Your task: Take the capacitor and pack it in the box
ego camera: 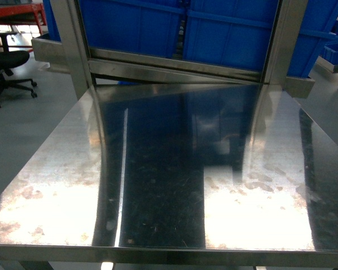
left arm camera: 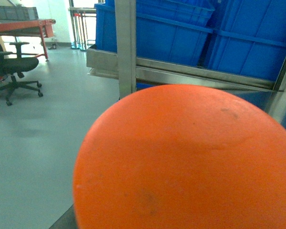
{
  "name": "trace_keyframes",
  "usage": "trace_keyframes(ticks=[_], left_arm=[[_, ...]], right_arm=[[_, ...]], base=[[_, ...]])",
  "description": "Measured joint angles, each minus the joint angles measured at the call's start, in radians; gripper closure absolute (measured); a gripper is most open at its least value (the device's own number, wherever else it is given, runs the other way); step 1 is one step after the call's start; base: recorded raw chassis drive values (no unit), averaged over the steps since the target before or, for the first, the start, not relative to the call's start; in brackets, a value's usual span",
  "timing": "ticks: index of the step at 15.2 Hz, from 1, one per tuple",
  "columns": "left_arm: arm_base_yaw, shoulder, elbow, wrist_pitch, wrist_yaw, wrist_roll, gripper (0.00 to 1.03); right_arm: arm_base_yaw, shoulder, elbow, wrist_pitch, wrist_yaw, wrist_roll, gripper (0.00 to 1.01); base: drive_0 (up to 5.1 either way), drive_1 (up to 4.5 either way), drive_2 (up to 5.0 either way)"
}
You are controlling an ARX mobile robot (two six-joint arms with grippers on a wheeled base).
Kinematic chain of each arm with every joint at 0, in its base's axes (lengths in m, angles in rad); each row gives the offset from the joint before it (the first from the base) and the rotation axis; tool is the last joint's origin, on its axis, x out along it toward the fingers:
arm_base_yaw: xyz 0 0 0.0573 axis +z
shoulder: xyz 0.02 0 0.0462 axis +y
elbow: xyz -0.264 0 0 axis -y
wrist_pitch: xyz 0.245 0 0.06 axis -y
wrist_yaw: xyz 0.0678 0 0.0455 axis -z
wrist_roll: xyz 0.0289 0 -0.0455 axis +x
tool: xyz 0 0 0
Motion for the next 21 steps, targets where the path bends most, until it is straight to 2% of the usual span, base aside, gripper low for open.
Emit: trace_keyframes(ticks=[21], left_arm=[[0.0, 0.0, 0.0, 0.001, 0.0, 0.0, 0.59]], right_arm=[[0.0, 0.0, 0.0, 0.002, 0.0, 0.0, 0.03]], base=[[0.0, 0.0, 0.0]])
